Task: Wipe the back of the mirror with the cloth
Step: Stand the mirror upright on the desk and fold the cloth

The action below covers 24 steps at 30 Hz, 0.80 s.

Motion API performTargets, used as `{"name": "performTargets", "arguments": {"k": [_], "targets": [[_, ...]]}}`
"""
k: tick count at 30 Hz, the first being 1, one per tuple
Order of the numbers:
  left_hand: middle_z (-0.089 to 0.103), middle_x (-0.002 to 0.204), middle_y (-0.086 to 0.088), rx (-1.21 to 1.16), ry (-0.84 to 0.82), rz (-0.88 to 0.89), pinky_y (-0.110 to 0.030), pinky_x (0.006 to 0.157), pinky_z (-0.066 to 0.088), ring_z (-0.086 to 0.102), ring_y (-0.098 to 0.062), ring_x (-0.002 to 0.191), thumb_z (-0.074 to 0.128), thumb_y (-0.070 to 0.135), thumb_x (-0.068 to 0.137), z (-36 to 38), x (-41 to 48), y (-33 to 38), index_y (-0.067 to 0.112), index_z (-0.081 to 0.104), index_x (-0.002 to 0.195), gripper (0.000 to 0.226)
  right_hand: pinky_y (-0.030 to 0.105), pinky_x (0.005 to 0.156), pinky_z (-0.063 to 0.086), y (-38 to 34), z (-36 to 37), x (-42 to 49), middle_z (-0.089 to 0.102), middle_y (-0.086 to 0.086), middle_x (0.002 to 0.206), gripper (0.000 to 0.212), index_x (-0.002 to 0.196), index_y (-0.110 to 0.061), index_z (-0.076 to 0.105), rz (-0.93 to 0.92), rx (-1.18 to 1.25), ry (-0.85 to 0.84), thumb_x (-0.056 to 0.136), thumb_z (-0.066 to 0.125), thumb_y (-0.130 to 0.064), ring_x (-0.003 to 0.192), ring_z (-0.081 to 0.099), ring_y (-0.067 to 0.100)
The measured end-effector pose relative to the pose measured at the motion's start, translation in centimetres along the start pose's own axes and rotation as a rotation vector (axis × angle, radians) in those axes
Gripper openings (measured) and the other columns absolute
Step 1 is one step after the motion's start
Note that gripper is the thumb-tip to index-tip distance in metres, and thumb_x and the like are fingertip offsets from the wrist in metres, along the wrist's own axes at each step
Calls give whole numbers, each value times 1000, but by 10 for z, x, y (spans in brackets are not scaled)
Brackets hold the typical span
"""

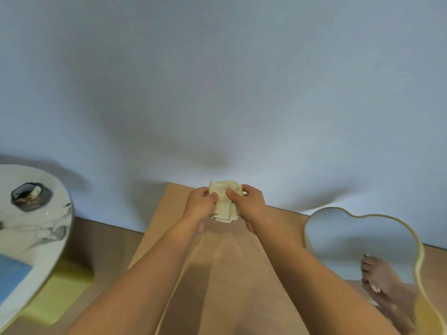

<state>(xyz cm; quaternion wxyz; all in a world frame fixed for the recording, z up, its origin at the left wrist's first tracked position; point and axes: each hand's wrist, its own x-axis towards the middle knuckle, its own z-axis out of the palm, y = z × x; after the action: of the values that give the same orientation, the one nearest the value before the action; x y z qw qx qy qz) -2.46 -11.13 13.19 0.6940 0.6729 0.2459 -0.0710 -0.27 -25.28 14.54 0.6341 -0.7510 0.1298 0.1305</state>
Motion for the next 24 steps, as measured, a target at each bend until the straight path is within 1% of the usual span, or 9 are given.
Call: {"name": "performTargets", "arguments": {"k": [2,5,9,11,14,16,19,21,24], "targets": [[76,117,-26,41,-2,-29,-53,92,63,75,-41,103,56,3,105,-23,29,-14,9,72,97,19,38,66,62,16,33,20,77,8,94,10,96,-15,72,28,-25,5,90,77,-21,90,77,30],[76,111,-22,72,6,-81,-50,88,62,73,-37,95,56,3,105,-51,73,-37,17,70,89,25,51,78,64,41,77,52,77,4,92,14,94,-18,71,60,-107,25,89,75,-30,88,76,28],[73,100,-15,101,80,-129,-42,77,58,70,-34,91,60,8,105,-74,125,-70,13,70,92,17,52,85,61,72,124,89,76,5,99,19,101,-17,70,74,-177,65,90,73,-32,90,74,27],[72,98,-10,153,137,-124,-40,78,57,68,-32,94,63,11,103,-78,144,-83,10,71,99,9,51,88,60,84,140,104,75,6,103,23,108,-15,70,83,-228,93,92,71,-32,94,72,27],[72,104,-10,304,186,-60,-36,80,52,65,-28,94,64,13,103,-80,160,-100,3,70,115,17,50,86,60,102,154,117,74,5,96,17,104,-13,67,95,-279,100,95,68,-27,91,72,28],[72,102,-8,387,192,3,-33,78,47,66,-29,93,63,14,103,-77,164,-109,2,69,114,17,45,81,59,111,158,121,72,3,93,15,100,-13,63,93,-325,130,97,66,-27,89,70,27],[75,104,-14,463,223,86,-42,80,54,69,-34,97,63,13,102,-72,165,-117,1,70,108,16,37,74,53,117,162,125,69,3,96,14,100,-14,61,28,-413,170,97,64,-28,90,66,25],[74,107,-15,494,235,109,-46,85,56,68,-35,101,63,13,102,-70,166,-120,2,70,109,16,39,80,53,121,162,127,63,7,110,21,105,-13,61,32,-495,196,97,63,-32,100,62,27],[70,112,-18,585,224,141,-50,92,55,66,-37,107,62,14,103,-69,162,-120,0,69,113,19,47,92,53,123,159,123,53,8,120,34,113,-14,61,99,-542,238,94,66,-42,115,53,30]]}}
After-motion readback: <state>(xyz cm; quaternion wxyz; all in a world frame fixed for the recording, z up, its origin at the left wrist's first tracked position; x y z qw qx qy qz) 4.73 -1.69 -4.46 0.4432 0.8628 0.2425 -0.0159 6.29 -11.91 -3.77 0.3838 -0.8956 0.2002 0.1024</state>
